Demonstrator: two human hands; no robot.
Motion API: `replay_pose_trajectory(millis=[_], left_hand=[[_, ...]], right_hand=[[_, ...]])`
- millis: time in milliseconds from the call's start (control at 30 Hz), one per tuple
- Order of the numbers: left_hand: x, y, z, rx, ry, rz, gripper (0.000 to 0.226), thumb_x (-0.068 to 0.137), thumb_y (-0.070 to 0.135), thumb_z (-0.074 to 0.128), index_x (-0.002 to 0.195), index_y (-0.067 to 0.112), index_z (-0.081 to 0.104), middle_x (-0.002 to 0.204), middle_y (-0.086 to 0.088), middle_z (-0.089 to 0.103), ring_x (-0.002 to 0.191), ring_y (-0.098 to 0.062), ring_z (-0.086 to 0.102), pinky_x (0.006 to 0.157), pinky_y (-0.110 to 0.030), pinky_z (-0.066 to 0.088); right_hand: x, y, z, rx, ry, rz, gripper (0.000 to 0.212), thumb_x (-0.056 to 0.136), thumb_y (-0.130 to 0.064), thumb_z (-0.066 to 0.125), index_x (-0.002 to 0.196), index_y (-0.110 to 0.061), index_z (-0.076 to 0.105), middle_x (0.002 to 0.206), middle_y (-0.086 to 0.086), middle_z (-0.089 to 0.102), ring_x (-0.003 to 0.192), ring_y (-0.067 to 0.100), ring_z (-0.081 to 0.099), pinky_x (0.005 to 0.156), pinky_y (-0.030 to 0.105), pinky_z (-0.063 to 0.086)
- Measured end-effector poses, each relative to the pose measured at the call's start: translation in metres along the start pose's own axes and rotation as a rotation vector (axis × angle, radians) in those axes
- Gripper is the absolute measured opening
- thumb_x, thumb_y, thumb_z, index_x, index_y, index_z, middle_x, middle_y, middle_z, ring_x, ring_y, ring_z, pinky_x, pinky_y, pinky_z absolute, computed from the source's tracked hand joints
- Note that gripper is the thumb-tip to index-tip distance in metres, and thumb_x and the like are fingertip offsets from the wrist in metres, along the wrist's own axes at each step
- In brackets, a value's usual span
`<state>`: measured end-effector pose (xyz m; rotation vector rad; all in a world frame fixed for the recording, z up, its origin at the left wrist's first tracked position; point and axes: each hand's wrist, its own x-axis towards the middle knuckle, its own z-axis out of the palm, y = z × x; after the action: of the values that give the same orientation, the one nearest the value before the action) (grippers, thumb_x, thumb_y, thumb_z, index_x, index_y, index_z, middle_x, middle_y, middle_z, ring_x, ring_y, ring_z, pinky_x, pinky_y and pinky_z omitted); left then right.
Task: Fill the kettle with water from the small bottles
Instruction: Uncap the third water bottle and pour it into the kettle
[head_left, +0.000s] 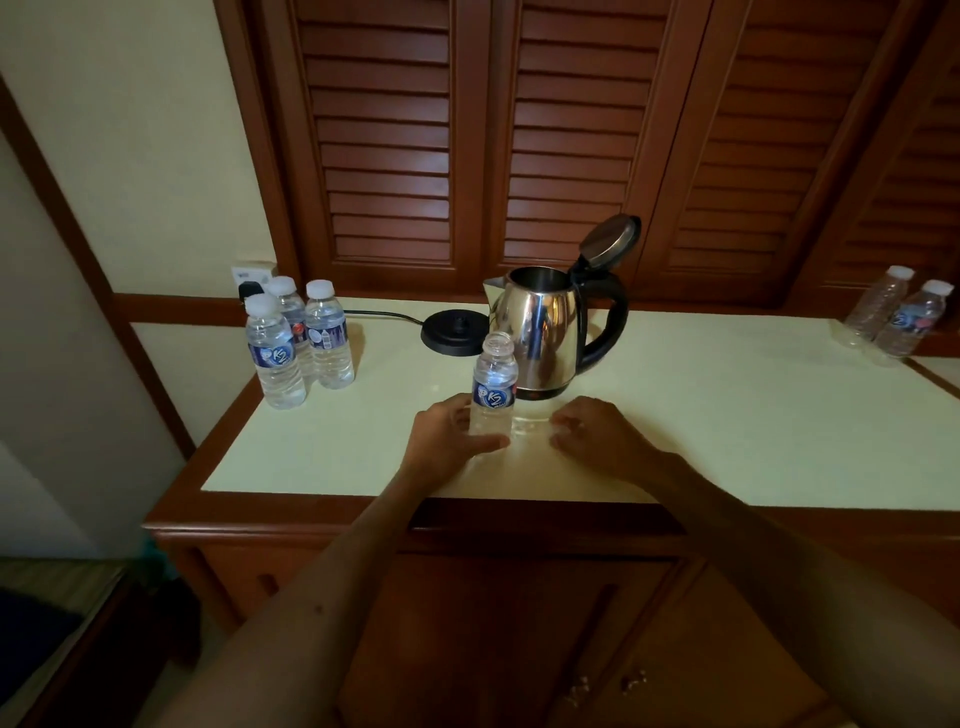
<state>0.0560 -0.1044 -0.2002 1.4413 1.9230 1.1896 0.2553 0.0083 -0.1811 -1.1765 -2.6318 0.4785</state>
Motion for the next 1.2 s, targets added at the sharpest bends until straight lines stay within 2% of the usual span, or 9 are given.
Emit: replay_pose_trajectory(millis=[133, 233, 333, 500, 600, 900, 1000, 1133, 1200], left_hand=[[-0.002, -0.001, 0.000, -0.113, -0.024, -0.013, 0.060, 0.071, 0.030, 0.089, 0.125, 0.024, 0.064, 0.116, 0.007, 0.073, 0.105, -0.006, 0.068, 0.100, -0.032, 0.053], [-0.003, 0.001, 0.000, -0.185, -0.041, -0.032, 0.066, 0.068, 0.029, 0.090, 0.127, 0.025, 0.060, 0.114, 0.009, 0.073, 0.104, -0.008, 0.069, 0.100, -0.037, 0.053], [-0.005, 0.007, 0.001, -0.257, -0.054, -0.031, 0.069, 0.070, 0.022, 0.089, 0.130, 0.025, 0.055, 0.112, 0.006, 0.074, 0.100, -0.011, 0.071, 0.093, -0.035, 0.056], [-0.004, 0.015, 0.005, -0.274, -0.004, -0.025, 0.046, 0.081, 0.012, 0.081, 0.124, 0.016, 0.064, 0.107, 0.003, 0.076, 0.096, -0.012, 0.072, 0.083, -0.027, 0.056], [0.005, 0.023, -0.002, -0.117, 0.046, -0.011, 0.042, 0.079, 0.023, 0.082, 0.119, 0.018, 0.068, 0.105, 0.004, 0.076, 0.096, -0.013, 0.071, 0.087, -0.033, 0.056], [0.049, 0.075, -0.051, 0.120, 0.257, -0.077, 0.021, 0.077, 0.028, 0.084, 0.088, 0.031, 0.066, 0.086, 0.006, 0.071, 0.080, -0.011, 0.066, 0.075, -0.031, 0.055], [0.060, 0.088, -0.066, 0.297, 0.263, -0.084, 0.037, 0.074, 0.033, 0.086, 0.103, 0.016, 0.072, 0.094, -0.005, 0.074, 0.083, -0.018, 0.068, 0.077, -0.036, 0.057], [0.067, 0.103, -0.076, 0.577, 0.236, -0.081, 0.046, 0.075, 0.036, 0.084, 0.111, 0.011, 0.070, 0.099, -0.009, 0.073, 0.078, -0.018, 0.064, 0.060, -0.026, 0.045], [0.071, 0.111, -0.077, 0.674, 0.213, -0.083, 0.047, 0.074, 0.039, 0.084, 0.111, 0.013, 0.070, 0.095, -0.007, 0.073, 0.076, -0.019, 0.065, 0.057, -0.025, 0.046]], right_hand=[[0.005, 0.026, -0.002, 0.092, 0.078, 0.027, 0.041, 0.090, -0.041, 0.062, 0.126, -0.022, 0.059, 0.129, -0.003, 0.057, 0.110, 0.010, 0.051, 0.090, 0.023, 0.035], [0.006, 0.058, -0.012, 0.047, 0.128, 0.045, 0.045, 0.095, -0.050, 0.049, 0.131, -0.024, 0.056, 0.136, -0.002, 0.055, 0.122, 0.014, 0.049, 0.100, 0.027, 0.031], [0.001, 0.083, -0.014, -0.055, 0.062, 0.007, 0.050, 0.096, -0.053, 0.043, 0.137, -0.024, 0.051, 0.145, -0.001, 0.048, 0.134, 0.017, 0.041, 0.111, 0.034, 0.028], [-0.003, 0.095, -0.006, -0.054, 0.108, -0.073, 0.047, 0.097, -0.047, 0.047, 0.137, -0.023, 0.053, 0.150, 0.002, 0.043, 0.139, 0.020, 0.036, 0.114, 0.039, 0.028], [-0.001, 0.098, -0.005, -0.055, 0.097, -0.069, 0.049, 0.097, -0.049, 0.044, 0.139, -0.025, 0.050, 0.152, 0.000, 0.040, 0.141, 0.019, 0.034, 0.115, 0.038, 0.025], [-0.001, 0.099, -0.004, -0.004, 0.139, -0.084, 0.048, 0.095, -0.046, 0.048, 0.137, -0.023, 0.053, 0.150, 0.001, 0.043, 0.139, 0.020, 0.037, 0.115, 0.039, 0.027], [0.000, 0.100, -0.003, -0.012, 0.151, -0.089, 0.047, 0.095, -0.046, 0.048, 0.137, -0.024, 0.053, 0.149, 0.000, 0.044, 0.139, 0.018, 0.037, 0.115, 0.038, 0.027], [0.001, 0.101, 0.000, -0.010, 0.159, -0.073, 0.049, 0.093, -0.049, 0.047, 0.136, -0.026, 0.053, 0.149, -0.001, 0.044, 0.138, 0.018, 0.038, 0.116, 0.040, 0.028], [0.001, 0.101, 0.001, -0.017, 0.155, -0.063, 0.051, 0.092, -0.052, 0.045, 0.136, -0.027, 0.053, 0.149, -0.002, 0.044, 0.139, 0.018, 0.037, 0.116, 0.040, 0.028]])
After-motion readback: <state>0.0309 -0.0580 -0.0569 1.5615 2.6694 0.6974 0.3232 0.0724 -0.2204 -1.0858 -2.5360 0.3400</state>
